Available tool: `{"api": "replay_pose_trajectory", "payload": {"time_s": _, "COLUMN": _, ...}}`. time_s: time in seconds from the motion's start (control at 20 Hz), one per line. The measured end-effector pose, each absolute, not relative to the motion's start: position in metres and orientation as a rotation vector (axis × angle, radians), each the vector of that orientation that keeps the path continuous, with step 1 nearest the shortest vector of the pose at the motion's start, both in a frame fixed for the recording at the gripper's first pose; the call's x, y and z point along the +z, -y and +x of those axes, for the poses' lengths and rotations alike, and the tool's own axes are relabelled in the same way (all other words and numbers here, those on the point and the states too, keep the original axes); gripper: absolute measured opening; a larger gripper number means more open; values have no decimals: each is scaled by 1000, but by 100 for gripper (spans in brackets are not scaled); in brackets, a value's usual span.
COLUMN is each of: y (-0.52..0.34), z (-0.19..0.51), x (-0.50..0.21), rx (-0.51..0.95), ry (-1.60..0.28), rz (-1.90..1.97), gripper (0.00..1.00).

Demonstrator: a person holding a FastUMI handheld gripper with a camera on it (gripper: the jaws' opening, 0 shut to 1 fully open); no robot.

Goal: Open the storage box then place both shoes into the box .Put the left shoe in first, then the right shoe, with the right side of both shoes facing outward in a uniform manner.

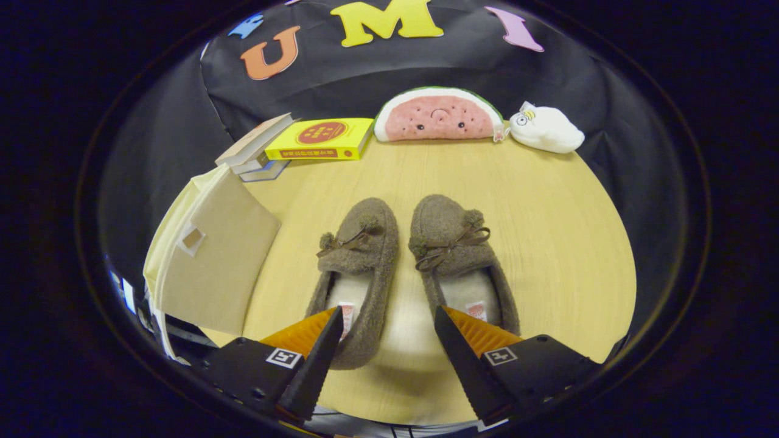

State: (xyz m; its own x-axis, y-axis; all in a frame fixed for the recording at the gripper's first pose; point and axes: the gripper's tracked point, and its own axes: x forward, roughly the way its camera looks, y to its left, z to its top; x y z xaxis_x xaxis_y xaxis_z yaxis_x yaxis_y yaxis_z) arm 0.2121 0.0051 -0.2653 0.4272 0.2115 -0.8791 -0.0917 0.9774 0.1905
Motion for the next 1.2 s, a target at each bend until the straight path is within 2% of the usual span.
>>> {"api": "replay_pose_trajectory", "payload": {"time_s": 0.3, "y": -25, "z": 210, "x": -286, "rx": 224, "ry": -1307, "rz": 116, "gripper": 92}}
{"api": "replay_pose_trajectory", "payload": {"time_s": 0.45, "y": -27, "z": 214, "x": -301, "rx": 217, "ry": -1366, "rz": 111, "gripper": 78}}
{"api": "replay_pose_trajectory", "payload": {"time_s": 0.5, "y": -27, "z": 216, "x": -304, "rx": 213, "ry": -1379, "rz": 120, "gripper": 79}}
{"api": "replay_pose_trajectory", "payload": {"time_s": 0.65, "y": -29, "z": 218, "x": -307, "rx": 216, "ry": -1392, "rz": 103, "gripper": 50}}
{"api": "replay_pose_trajectory", "payload": {"time_s": 0.85, "y": -27, "z": 216, "x": -309, "rx": 200, "ry": -1400, "rz": 87, "gripper": 21}}
{"api": "replay_pose_trajectory", "payload": {"time_s": 0.9, "y": -26, "z": 215, "x": -305, "rx": 188, "ry": -1388, "rz": 105, "gripper": 21}}
{"api": "replay_pose_trajectory", "payload": {"time_s": 0.95, "y": -27, "z": 215, "x": -306, "rx": 186, "ry": -1394, "rz": 109, "gripper": 2}}
{"api": "replay_pose_trajectory", "payload": {"time_s": 1.2, "y": -34, "z": 209, "x": -292, "rx": 216, "ry": -1375, "rz": 186, "gripper": 0}}
